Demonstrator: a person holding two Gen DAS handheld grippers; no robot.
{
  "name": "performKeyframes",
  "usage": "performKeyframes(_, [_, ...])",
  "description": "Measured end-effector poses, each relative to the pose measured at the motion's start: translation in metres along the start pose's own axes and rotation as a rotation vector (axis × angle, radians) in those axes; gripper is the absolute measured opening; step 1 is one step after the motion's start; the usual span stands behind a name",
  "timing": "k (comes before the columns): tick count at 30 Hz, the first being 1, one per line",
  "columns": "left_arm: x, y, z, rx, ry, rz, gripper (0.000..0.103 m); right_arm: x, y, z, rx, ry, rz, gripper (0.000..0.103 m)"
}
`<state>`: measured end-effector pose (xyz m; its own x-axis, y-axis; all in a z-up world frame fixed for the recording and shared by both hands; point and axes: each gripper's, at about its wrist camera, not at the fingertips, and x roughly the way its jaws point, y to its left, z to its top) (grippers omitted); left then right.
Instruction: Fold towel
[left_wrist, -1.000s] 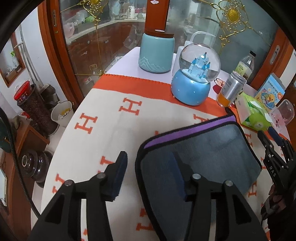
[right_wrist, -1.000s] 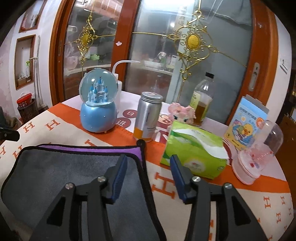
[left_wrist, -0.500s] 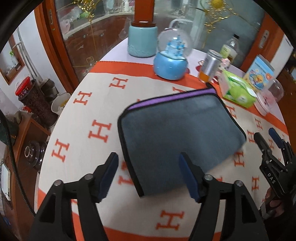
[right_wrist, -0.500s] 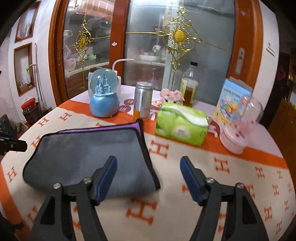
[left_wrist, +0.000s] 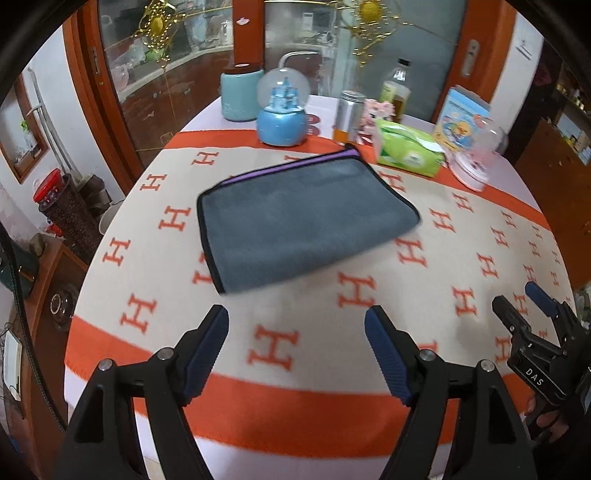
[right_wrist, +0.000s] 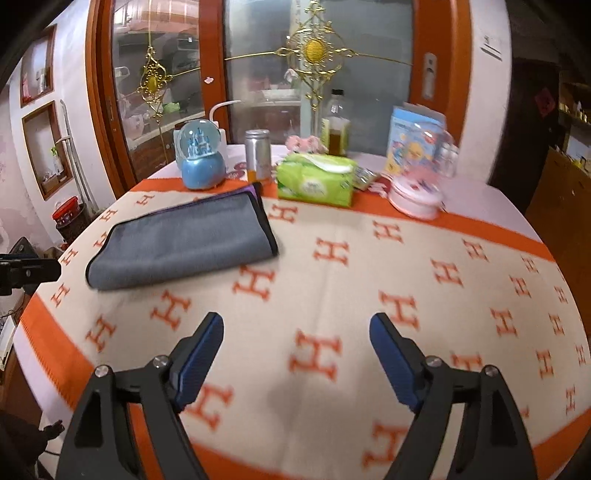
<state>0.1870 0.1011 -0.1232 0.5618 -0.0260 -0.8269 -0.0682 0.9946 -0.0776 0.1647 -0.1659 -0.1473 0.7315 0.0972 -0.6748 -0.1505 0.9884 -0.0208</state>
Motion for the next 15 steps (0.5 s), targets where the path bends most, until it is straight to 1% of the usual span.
performKeyframes(4, [-0.019,-0.017,-0.026,-0.005,-0.003,-0.024,0.076,-0.027,-0.016,-0.024,0.022,0.019,-0.002,0.085])
performKeyframes(8, [-0.035,-0.033,-0.047,0.015,0.003,-0.030,0.079,-0.049,-0.029,-0.042,0.028,0.051,-0.003,0.088])
performKeyframes(11, [-0.048,-0.046,-0.061,0.039,0.010,-0.043,0.082,-0.065,-0.035,-0.051,0.031,0.069,-0.003,0.089])
performKeyframes(13, [-0.057,-0.053,-0.069,0.046,0.009,-0.054,0.084,-0.078,-0.038,-0.056,0.026,0.087,0.000,0.093])
performKeyframes(15, [-0.068,-0.061,-0.076,0.058,0.003,-0.070,0.087,-0.091,-0.040,-0.062,0.023,0.099,0.005,0.095])
